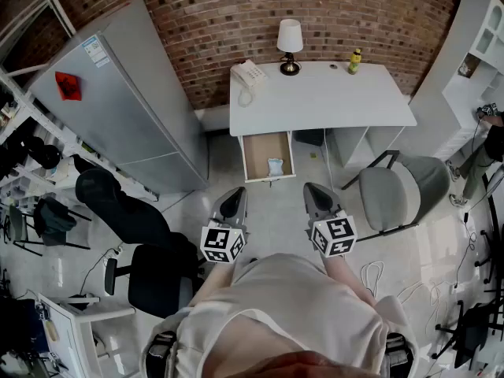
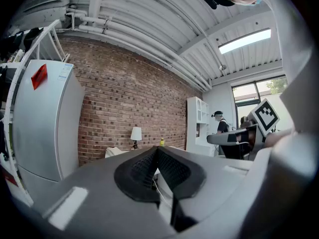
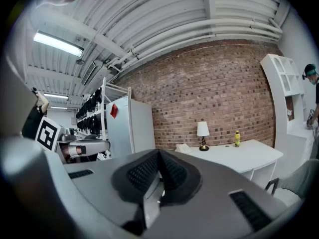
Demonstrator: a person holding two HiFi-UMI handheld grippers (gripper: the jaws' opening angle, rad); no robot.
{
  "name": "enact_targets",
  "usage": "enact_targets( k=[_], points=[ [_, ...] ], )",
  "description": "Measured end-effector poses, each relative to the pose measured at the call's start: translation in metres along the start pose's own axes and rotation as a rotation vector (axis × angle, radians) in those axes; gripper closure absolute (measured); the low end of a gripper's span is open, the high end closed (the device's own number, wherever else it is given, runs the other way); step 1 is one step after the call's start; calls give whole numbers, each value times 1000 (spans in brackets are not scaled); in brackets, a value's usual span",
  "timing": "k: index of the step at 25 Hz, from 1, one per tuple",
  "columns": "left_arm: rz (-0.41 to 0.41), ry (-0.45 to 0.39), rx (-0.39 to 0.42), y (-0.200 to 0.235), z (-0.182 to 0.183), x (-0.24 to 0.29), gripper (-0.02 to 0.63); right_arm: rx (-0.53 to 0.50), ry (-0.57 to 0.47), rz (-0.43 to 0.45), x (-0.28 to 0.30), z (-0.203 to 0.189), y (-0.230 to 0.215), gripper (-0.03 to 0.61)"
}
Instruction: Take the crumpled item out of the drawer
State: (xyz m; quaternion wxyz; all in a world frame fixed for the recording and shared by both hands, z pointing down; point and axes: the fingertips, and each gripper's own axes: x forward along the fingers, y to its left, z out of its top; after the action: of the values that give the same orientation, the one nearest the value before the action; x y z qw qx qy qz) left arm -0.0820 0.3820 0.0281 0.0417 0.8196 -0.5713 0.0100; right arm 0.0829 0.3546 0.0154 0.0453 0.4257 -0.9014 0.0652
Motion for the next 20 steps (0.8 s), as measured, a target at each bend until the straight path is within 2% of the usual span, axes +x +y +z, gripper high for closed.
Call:
enact_targets(
  k=[20],
  points=[
    [-24,24,-29,21,-8,4,606,9,1,-25,18,-3,12,571]
  ],
)
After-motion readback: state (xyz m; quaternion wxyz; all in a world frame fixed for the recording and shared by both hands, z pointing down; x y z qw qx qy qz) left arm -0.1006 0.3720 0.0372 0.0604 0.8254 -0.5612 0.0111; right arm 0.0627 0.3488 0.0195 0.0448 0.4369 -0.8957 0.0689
